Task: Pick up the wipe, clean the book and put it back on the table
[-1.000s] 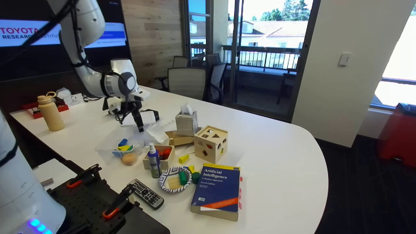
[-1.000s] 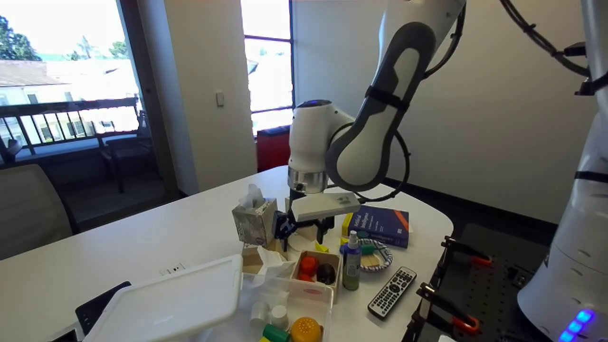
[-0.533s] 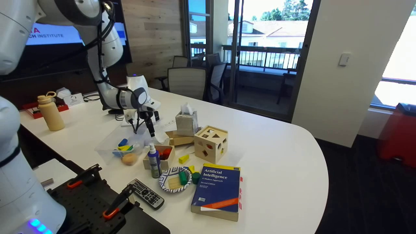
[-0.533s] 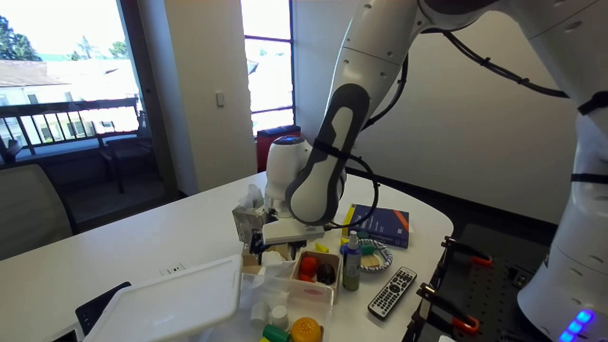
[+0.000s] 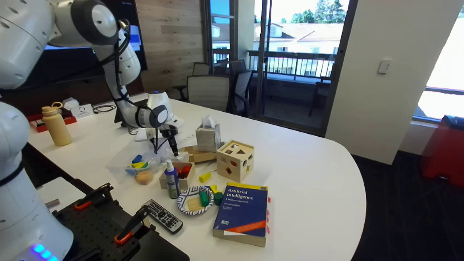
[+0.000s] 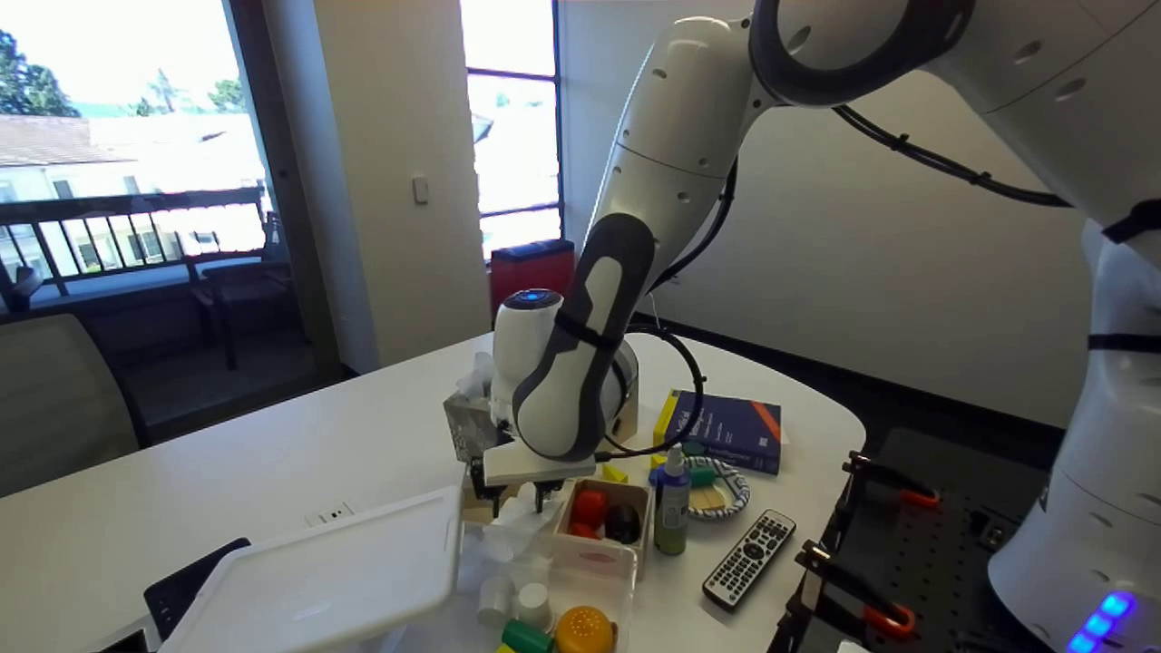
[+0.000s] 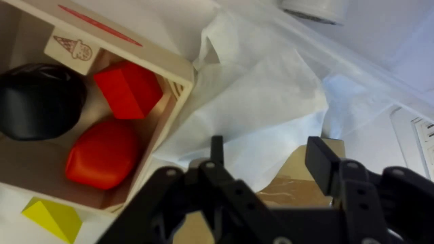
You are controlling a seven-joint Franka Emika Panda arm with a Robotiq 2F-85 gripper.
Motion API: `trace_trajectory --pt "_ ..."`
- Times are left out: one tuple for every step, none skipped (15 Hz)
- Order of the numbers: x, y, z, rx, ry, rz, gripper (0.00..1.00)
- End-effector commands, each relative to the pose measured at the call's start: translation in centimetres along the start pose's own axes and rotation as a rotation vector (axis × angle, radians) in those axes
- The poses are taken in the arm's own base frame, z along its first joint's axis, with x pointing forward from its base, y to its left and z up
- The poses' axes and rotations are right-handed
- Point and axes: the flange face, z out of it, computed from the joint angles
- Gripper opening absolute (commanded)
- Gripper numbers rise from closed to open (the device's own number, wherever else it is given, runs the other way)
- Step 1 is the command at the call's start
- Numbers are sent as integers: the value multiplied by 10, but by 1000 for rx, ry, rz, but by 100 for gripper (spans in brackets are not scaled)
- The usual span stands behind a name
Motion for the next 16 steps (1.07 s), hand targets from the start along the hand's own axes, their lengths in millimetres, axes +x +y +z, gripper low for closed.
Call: trace_trajectory --pt "10 3 8 -10 11 13 36" --pt "11 4 11 -14 9 19 27" --pt "10 6 13 -19 5 24 20" --pt "11 7 16 -23 3 28 12" --pt "10 8 18 -28 -1 32 5" --pt "9 9 21 -30 -5 35 0" --pt "8 9 23 -34 -9 37 0" --pt "7 10 24 -37 -12 37 0" --pt "7 10 25 -40 -13 37 0" --pt "8 10 25 -40 -13 38 0" --pt "9 9 24 -41 -10 40 0" --pt "11 8 18 -35 -8 46 0" --pt "13 8 12 -28 -4 53 0" --pt "18 6 2 -18 4 63 0" --pt "23 5 -6 -11 12 73 0" --pt "29 5 -21 -5 31 87 0"
